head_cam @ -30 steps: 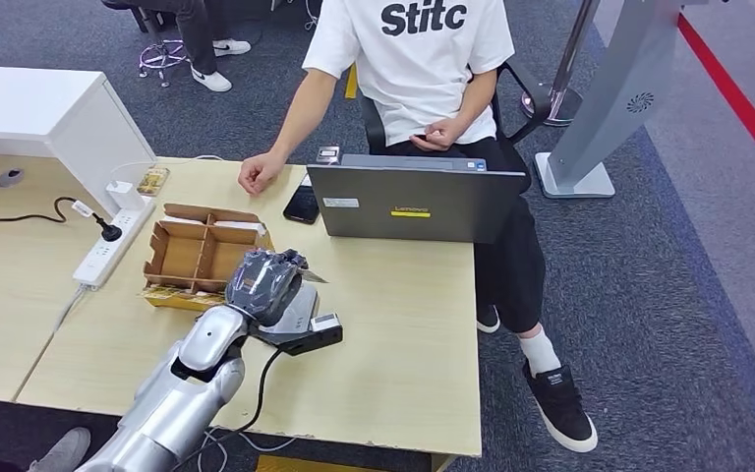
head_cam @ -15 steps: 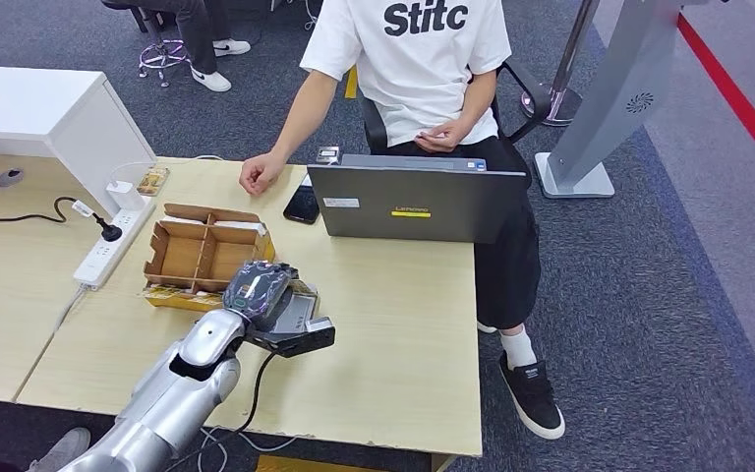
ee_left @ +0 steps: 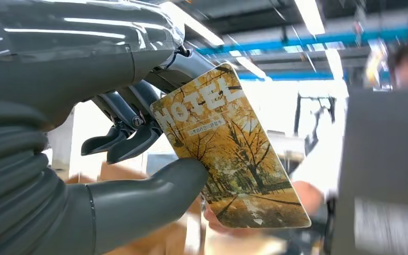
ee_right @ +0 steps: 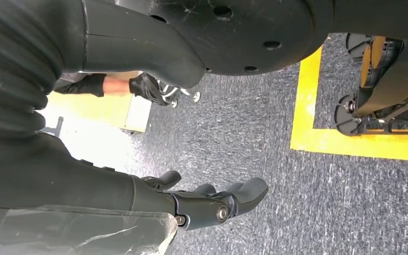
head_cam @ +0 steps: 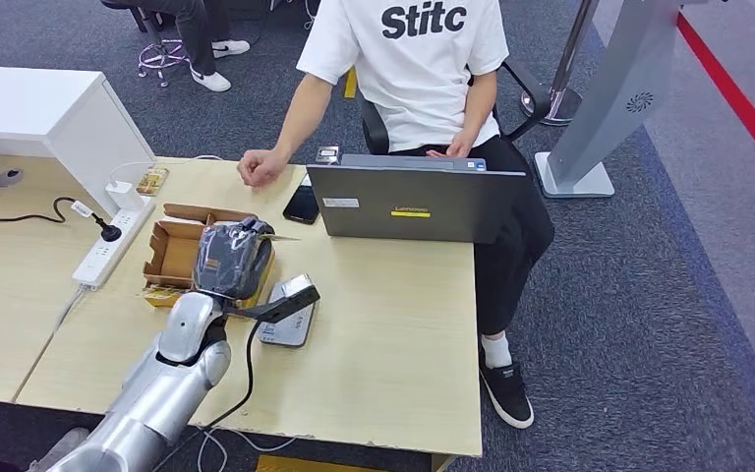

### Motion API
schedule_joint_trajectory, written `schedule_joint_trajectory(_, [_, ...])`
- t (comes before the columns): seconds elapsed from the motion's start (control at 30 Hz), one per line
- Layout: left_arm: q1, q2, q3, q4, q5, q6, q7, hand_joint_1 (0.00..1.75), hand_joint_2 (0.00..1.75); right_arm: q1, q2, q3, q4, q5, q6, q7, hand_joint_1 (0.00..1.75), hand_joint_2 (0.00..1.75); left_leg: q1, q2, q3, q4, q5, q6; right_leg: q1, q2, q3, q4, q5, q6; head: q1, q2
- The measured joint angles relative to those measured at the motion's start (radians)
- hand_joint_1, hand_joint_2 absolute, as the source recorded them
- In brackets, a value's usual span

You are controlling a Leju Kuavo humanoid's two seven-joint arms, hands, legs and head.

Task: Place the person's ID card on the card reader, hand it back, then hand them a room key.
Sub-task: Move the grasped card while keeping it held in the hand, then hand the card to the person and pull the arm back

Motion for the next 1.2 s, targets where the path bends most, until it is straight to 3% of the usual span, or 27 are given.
schedule_joint_trajectory(0.43, [0.040, 0.006, 0.126, -0.182, 0.130, 0.055, -0.037, 1.75, 1.75, 0.000, 0.000, 0.000, 0.001, 0.005, 0.000, -0.001, 0.00, 1.75, 0.000, 0.000, 0.000, 0.000, 0.000, 0.000, 0.000, 0.000, 0.000, 0.000, 0.000, 0.000, 0.000, 0.000])
schedule_joint_trajectory(0.77, [0.063, 0.002, 0.165, -0.220, 0.175, 0.052, -0.053, 1.71, 1.75, 0.000, 0.000, -0.001, 0.001, 0.006, 0.000, -0.005, 0.00, 1.75, 0.000, 0.000, 0.000, 0.000, 0.000, 0.000, 0.000, 0.001, 0.000, 0.000, 0.000, 0.000, 0.000, 0.000])
schedule_joint_trajectory(0.9, [0.070, -0.001, 0.171, -0.220, 0.183, 0.052, -0.057, 0.03, 1.75, 0.000, 0.000, -0.001, 0.001, 0.007, 0.001, -0.006, 0.00, 1.75, 0.000, 0.000, 0.000, 0.000, 0.000, 0.000, 0.000, 0.001, -0.001, 0.000, 0.000, 0.000, 0.000, 0.000])
schedule_joint_trajectory(1.2, [0.095, -0.003, 0.174, -0.230, 0.193, 0.024, -0.078, 0.00, 1.75, 0.000, 0.000, -0.002, 0.001, 0.010, 0.005, -0.008, 0.00, 1.75, 0.000, 0.000, -0.001, 0.000, -0.001, 0.000, 0.000, 0.000, -0.001, 0.000, -0.001, 0.000, 0.000, 0.000])
